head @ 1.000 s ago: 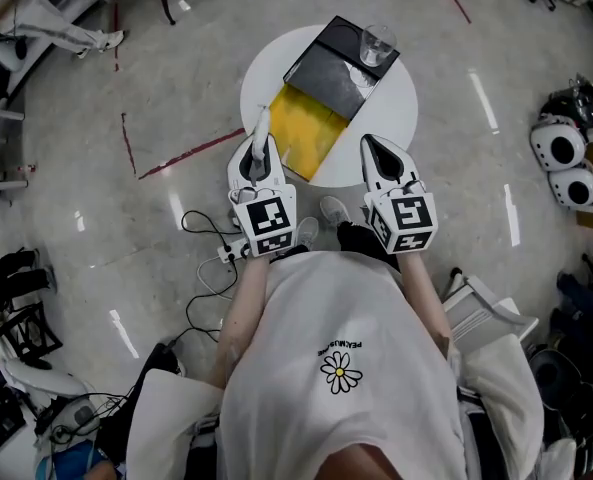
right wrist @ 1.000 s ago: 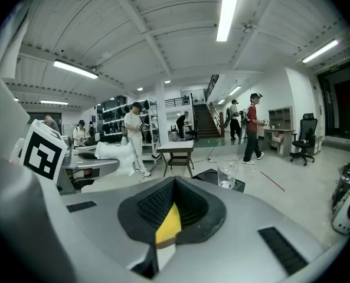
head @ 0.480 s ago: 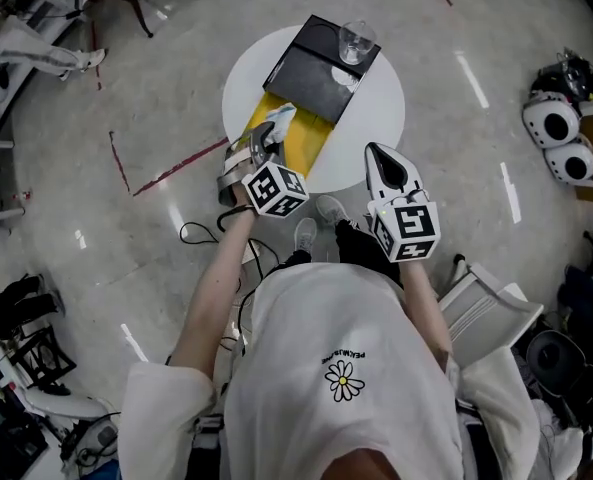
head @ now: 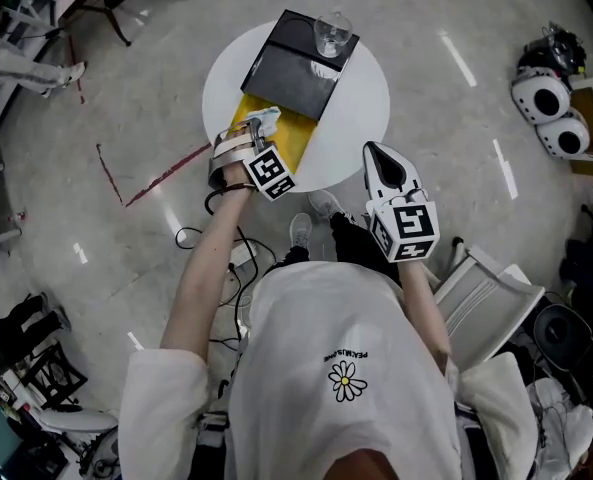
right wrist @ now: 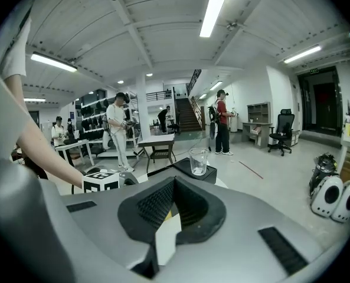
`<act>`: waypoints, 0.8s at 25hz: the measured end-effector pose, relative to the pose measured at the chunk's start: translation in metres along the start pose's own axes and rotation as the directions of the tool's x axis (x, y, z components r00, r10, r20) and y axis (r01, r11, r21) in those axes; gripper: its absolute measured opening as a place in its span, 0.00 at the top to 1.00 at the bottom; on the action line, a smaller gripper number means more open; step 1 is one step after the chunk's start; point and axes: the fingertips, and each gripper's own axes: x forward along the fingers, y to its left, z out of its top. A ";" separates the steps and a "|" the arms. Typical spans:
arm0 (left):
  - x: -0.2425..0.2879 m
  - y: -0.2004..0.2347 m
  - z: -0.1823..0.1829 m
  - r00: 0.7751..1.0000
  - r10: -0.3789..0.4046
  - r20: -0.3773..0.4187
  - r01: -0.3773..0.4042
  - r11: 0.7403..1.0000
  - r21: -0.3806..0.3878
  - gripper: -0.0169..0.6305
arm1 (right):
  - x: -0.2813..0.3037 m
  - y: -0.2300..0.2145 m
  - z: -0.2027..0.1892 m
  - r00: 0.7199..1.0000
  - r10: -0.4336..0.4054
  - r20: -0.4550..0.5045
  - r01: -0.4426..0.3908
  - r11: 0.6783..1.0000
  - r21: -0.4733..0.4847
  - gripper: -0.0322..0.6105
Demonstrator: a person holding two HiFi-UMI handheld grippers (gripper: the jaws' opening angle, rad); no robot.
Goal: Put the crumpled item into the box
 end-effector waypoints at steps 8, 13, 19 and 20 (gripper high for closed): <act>0.017 -0.018 0.002 0.996 -0.078 -0.040 0.080 0.996 0.050 0.91 | -0.006 -0.008 -0.006 0.999 -0.029 -0.015 0.029 0.999 0.030 0.95; 0.017 -0.029 0.006 0.989 -0.144 -0.017 0.145 0.989 0.021 0.85 | -0.008 -0.009 -0.010 1.000 -0.022 -0.021 0.024 0.998 0.054 0.95; 0.014 -0.041 0.010 0.972 -0.232 -0.026 0.232 0.973 0.008 0.73 | -0.007 -0.008 -0.012 1.000 -0.007 -0.026 0.008 0.999 0.039 0.95; 0.013 -0.043 0.008 0.968 -0.250 -0.026 0.250 0.968 0.000 0.72 | -0.005 -0.006 -0.012 1.000 -0.002 -0.029 0.003 1.000 0.030 0.95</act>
